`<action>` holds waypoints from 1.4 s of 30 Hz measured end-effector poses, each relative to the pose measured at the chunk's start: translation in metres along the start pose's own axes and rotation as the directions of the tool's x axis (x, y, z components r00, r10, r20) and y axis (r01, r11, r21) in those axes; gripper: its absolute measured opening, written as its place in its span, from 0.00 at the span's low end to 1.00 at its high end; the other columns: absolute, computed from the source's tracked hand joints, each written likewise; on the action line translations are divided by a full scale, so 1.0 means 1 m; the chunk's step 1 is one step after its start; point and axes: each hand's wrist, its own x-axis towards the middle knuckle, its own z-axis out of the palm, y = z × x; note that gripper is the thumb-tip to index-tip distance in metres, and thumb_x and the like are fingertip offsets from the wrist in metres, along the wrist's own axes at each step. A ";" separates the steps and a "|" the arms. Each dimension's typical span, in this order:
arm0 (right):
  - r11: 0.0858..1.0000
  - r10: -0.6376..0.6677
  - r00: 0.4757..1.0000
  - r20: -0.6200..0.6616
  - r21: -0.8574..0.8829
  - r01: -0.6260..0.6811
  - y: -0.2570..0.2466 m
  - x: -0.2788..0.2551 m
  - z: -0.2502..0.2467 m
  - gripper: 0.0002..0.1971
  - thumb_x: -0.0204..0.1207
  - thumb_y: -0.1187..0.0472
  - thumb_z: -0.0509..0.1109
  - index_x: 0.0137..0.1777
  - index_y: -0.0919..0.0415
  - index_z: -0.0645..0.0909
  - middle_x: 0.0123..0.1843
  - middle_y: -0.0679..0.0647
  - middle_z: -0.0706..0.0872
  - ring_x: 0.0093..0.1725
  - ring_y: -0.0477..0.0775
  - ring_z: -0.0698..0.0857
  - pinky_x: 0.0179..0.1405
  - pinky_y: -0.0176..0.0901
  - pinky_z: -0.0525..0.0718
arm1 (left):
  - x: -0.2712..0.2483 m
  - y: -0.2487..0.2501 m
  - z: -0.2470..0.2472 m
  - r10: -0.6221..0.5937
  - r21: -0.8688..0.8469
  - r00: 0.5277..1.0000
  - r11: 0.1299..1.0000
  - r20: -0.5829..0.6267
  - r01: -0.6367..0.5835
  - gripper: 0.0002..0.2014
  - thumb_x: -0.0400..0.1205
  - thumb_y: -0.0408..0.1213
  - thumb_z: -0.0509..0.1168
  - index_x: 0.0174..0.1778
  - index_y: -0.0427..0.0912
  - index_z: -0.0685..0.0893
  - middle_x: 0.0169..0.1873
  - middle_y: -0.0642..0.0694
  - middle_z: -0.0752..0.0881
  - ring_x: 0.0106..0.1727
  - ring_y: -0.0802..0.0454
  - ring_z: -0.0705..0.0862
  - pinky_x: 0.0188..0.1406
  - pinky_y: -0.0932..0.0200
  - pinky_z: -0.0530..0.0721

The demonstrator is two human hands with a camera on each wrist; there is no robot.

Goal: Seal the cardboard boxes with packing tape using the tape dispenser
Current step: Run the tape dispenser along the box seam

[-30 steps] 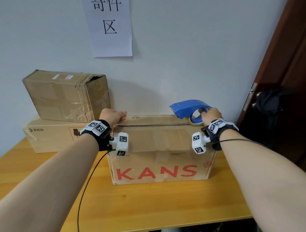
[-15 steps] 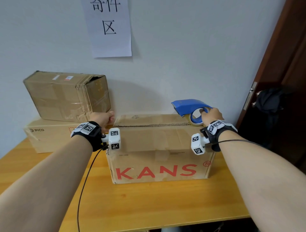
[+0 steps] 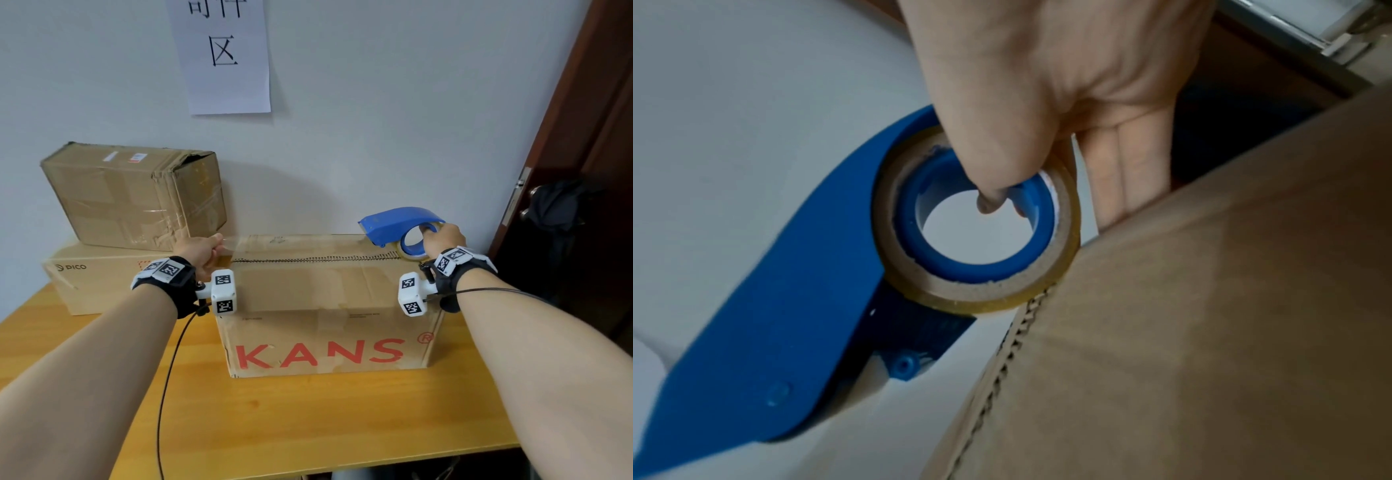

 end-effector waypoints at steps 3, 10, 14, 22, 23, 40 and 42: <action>0.998 -0.013 1.000 -0.010 -0.056 0.013 -0.006 -0.001 0.001 0.13 0.85 0.48 0.66 0.50 0.60 0.79 0.48 0.61 0.85 0.46 0.66 0.83 0.46 0.50 0.78 | 0.001 0.001 -0.007 -0.005 0.002 1.000 1.000 0.018 0.005 0.10 0.85 0.37 0.69 0.39 0.39 0.82 0.34 0.47 0.82 0.10 0.65 0.73 0.13 0.72 0.77; 0.992 -0.057 0.998 -0.015 -0.117 0.055 -0.018 -0.008 0.003 0.15 0.86 0.51 0.65 0.62 0.61 0.81 0.55 0.61 0.86 0.47 0.65 0.81 0.48 0.49 0.76 | 0.010 -0.001 -0.028 0.024 0.130 0.998 0.991 0.065 -0.032 0.09 0.83 0.42 0.72 0.40 0.42 0.86 0.34 0.50 0.84 0.18 0.63 0.76 0.17 0.68 0.74; 0.992 -0.063 0.998 0.000 -0.112 0.062 -0.024 -0.014 0.006 0.14 0.86 0.52 0.66 0.62 0.62 0.80 0.52 0.60 0.85 0.49 0.66 0.84 0.48 0.50 0.80 | 0.020 -0.007 -0.038 0.036 0.150 0.997 0.988 0.061 -0.045 0.12 0.83 0.43 0.72 0.35 0.44 0.85 0.24 0.54 0.85 0.28 0.58 0.76 0.37 0.58 0.77; 0.995 -0.027 0.999 0.036 -0.090 0.030 -0.015 -0.017 0.017 0.11 0.83 0.52 0.68 0.58 0.59 0.81 0.53 0.62 0.90 0.47 0.69 0.90 0.55 0.62 0.89 | 0.016 -0.016 -0.045 0.050 0.163 0.995 0.985 0.083 -0.063 0.10 0.83 0.45 0.72 0.39 0.44 0.86 0.33 0.52 0.85 0.32 0.57 0.79 0.35 0.55 0.78; 0.995 -0.028 0.999 0.037 -0.092 0.031 -0.014 -0.016 0.018 0.10 0.83 0.54 0.68 0.59 0.59 0.81 0.54 0.62 0.89 0.48 0.69 0.90 0.57 0.62 0.88 | 0.014 -0.017 -0.044 0.055 0.170 0.995 0.983 0.084 -0.069 0.10 0.83 0.45 0.71 0.39 0.44 0.86 0.33 0.52 0.85 0.32 0.57 0.79 0.33 0.56 0.78; 0.979 -0.050 0.998 -0.022 -0.199 0.045 -0.004 -0.001 0.008 0.03 0.85 0.59 0.67 0.53 0.58 0.78 0.59 0.65 0.87 0.53 0.68 0.84 0.52 0.54 0.80 | 0.010 -0.031 -0.040 -0.005 0.211 0.974 0.976 0.225 -0.044 0.12 0.84 0.49 0.71 0.38 0.47 0.84 0.32 0.53 0.82 0.34 0.55 0.76 0.31 0.58 0.75; 0.978 -0.054 0.998 -0.017 -0.202 0.050 -0.004 0.001 0.008 0.03 0.85 0.59 0.66 0.53 0.58 0.78 0.59 0.65 0.87 0.50 0.67 0.83 0.51 0.53 0.79 | 0.009 -0.032 -0.041 -0.006 0.212 0.975 0.976 0.221 -0.042 0.11 0.83 0.49 0.72 0.38 0.48 0.84 0.32 0.54 0.83 0.34 0.55 0.77 0.32 0.57 0.76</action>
